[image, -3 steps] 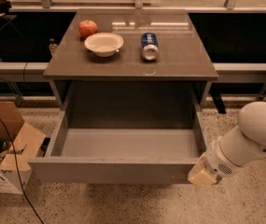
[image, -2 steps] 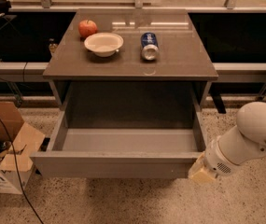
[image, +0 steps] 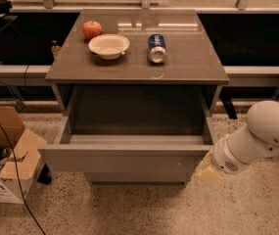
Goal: Close top drawer
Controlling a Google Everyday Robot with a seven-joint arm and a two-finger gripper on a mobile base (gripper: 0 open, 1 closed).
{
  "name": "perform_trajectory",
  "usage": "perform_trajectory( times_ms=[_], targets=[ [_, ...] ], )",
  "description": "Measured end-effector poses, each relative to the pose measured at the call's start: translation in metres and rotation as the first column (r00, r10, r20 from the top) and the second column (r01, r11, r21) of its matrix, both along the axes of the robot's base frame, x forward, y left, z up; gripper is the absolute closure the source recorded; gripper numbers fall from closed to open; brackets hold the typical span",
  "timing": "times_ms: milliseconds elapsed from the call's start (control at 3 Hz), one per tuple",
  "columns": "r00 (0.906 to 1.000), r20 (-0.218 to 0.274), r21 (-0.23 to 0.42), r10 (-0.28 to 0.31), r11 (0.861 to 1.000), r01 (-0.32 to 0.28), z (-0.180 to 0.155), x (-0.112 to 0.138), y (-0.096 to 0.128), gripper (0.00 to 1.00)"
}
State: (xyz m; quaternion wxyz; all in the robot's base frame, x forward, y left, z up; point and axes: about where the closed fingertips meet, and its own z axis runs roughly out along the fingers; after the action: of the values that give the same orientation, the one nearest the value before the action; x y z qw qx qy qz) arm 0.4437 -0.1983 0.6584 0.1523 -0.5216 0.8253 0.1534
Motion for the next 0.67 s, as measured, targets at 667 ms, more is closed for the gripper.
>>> perform_trajectory(
  times_ms=[667],
  targets=[
    [0.9804,0.197,0.005,-0.012,1.000,0.012,0.005,0.054,0.023,1.00]
  ],
)
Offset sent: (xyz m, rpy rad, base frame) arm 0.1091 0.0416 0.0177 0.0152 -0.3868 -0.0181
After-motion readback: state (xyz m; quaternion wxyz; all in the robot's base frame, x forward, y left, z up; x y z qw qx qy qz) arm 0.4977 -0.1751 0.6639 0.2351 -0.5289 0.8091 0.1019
